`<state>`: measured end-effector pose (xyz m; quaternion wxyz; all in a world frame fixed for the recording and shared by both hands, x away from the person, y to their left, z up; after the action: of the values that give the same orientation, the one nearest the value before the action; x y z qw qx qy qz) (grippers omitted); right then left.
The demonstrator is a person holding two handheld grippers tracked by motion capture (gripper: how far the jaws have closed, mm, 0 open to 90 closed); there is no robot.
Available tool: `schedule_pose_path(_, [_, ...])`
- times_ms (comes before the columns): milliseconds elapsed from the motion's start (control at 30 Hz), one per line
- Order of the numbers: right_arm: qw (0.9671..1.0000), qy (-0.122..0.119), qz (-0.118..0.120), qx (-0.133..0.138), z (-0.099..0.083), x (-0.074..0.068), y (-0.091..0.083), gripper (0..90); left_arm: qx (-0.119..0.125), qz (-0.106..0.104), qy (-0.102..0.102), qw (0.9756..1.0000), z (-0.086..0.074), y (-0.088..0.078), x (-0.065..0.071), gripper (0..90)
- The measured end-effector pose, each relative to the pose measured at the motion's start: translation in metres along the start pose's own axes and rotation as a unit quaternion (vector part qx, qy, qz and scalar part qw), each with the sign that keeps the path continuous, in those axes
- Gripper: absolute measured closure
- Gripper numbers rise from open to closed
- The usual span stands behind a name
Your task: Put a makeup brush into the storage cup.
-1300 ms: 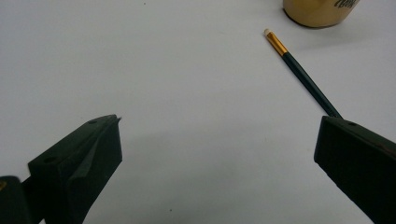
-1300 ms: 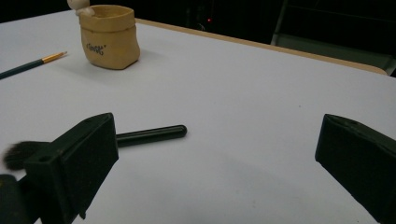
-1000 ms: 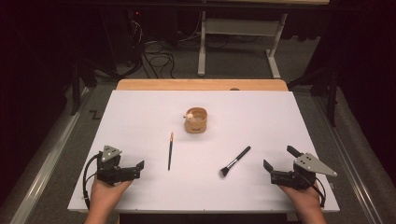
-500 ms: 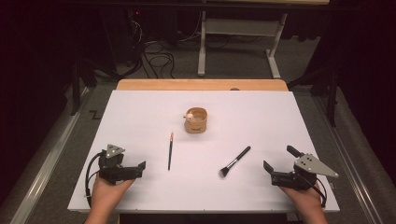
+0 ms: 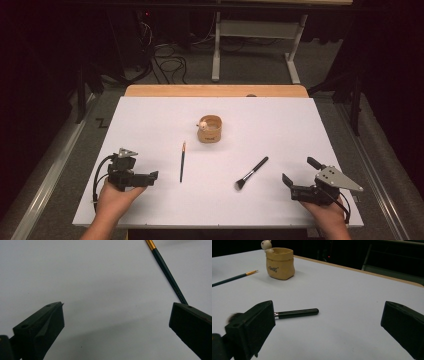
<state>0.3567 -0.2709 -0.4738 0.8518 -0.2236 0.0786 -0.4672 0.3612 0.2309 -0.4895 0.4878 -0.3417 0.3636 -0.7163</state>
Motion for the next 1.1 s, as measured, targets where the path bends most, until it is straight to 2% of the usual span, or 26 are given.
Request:
schedule_pose_path(133, [1.0000, 0.000, 0.000, 0.000, -0.001, -0.001, -0.001, 0.2, -0.032, -0.007, 0.003, 0.9994, 0.003, 0.000, 0.002, 0.6])
schedule_pose_path(333, [1.0000, 0.001, 0.000, -0.001, -0.001, -0.002, -0.002, 0.2, -0.060, -0.006, 0.012, 0.9981, 0.006, 0.001, 0.004, 0.6])
schedule_pose_path(500, [1.0000, -0.001, 0.003, -0.001, -0.002, -0.003, -0.002, 0.2, -0.073, -0.007, 0.013, 0.9972, 0.008, 0.000, 0.004, 0.7])
schedule_pose_path(600, [1.0000, 0.001, 0.003, 0.000, -0.002, -0.003, -0.002, 0.2, -0.082, -0.015, 0.011, 0.9965, 0.009, 0.000, 0.005, 0.7])
schedule_pose_path(733, [1.0000, 0.002, 0.004, 0.002, -0.002, -0.002, -0.004, 0.2, -0.104, -0.030, 0.009, 0.9941, 0.012, 0.001, 0.009, 1.1])
schedule_pose_path(900, [1.0000, 0.007, 0.004, 0.003, -0.002, -0.001, -0.004, 0.2, -0.119, -0.028, 0.009, 0.9924, 0.017, 0.001, 0.012, 1.2])
schedule_pose_path(967, [1.0000, 0.006, 0.004, 0.003, -0.002, -0.002, -0.004, 0.2, -0.130, -0.027, 0.007, 0.9911, 0.018, 0.001, 0.015, 1.2])
schedule_pose_path(1033, [0.9999, 0.008, 0.008, 0.002, -0.003, -0.003, -0.004, 0.2, -0.145, -0.034, 0.003, 0.9889, 0.020, 0.002, 0.019, 1.6])
schedule_pose_path(1100, [0.9999, 0.008, 0.008, 0.001, -0.003, -0.003, -0.003, 0.2, -0.148, -0.032, 0.002, 0.9885, 0.020, 0.003, 0.021, 1.7])
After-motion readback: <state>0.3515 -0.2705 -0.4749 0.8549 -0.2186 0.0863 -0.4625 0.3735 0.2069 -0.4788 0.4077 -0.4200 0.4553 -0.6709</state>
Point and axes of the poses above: each handheld gripper's, and its own axes: y roughly forward along the jaws, z roughly out of its top, x roughly to its right, the point moved 4 cm from there along y, roughly forward along the jaws, and after that the axes turned 8 degrees about -x, right-handed, at the moved point
